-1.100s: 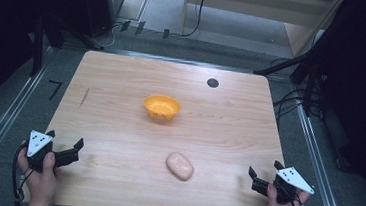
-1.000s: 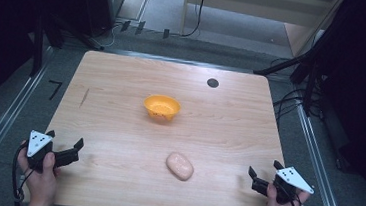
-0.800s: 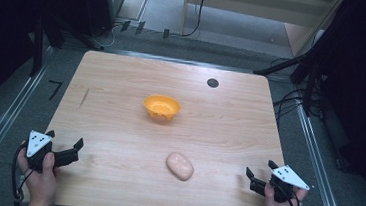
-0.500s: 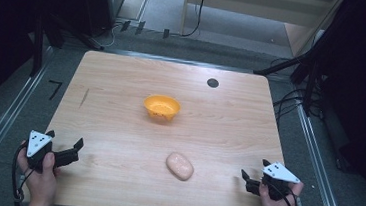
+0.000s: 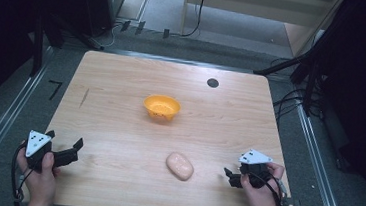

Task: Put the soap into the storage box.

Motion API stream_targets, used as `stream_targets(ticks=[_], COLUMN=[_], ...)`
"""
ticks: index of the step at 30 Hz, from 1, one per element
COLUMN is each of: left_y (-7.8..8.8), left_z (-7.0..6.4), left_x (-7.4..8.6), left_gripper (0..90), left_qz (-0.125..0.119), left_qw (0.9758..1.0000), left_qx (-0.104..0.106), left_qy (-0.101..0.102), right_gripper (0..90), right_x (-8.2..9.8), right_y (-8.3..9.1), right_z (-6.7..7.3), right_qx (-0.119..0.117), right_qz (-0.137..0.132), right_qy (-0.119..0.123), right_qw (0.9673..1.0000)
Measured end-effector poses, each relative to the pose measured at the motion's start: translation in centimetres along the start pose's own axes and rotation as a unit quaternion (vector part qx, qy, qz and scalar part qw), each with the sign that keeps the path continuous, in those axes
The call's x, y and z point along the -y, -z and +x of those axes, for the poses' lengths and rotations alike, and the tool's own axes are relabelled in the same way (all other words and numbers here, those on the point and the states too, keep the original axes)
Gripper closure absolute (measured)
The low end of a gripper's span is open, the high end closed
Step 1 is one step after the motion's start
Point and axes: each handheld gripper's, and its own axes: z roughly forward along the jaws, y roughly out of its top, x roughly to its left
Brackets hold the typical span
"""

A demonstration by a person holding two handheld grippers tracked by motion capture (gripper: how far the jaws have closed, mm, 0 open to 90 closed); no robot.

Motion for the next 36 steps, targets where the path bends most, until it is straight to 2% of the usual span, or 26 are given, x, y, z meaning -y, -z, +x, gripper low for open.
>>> stream_targets(ticks=[8, 12, 21, 25, 28, 36], left_y=[0.0, 0.0, -0.1, -0.1, -0.1, -0.1], left_z=[0.0, -0.2, -0.3, -0.3, -0.3, -0.5], left_x=[0.0, 0.0, 0.0, 0.0, 0.0, 0.0], left_gripper=[0.0, 0.0, 0.0, 0.0, 0.0, 0.0], left_qz=[-0.002, 0.001, 0.001, 0.002, 0.003, 0.006], left_qw=[1.0000, 0.9999, 0.9999, 0.9999, 0.9999, 0.9997], left_qx=[0.000, -0.002, -0.002, -0.002, -0.001, -0.004], left_qy=[-0.002, -0.012, -0.013, -0.015, -0.017, -0.024], right_gripper=[24.4, 24.4, 24.9, 24.9, 24.8, 24.9], right_x=[-1.9, -2.8, -4.6, -5.4, -5.8, -6.5], right_y=[-0.4, -0.8, -1.3, -1.6, -1.7, -2.3], right_z=[0.9, 1.3, 2.9, 3.5, 3.8, 4.7], right_qx=[-0.011, -0.031, -0.053, -0.062, -0.060, -0.076], right_qz=[0.015, 0.025, 0.044, 0.048, 0.050, 0.054], right_qy=[0.018, 0.024, 0.039, 0.045, 0.055, 0.056], right_qw=[0.9997, 0.9989, 0.9969, 0.9959, 0.9954, 0.9941])
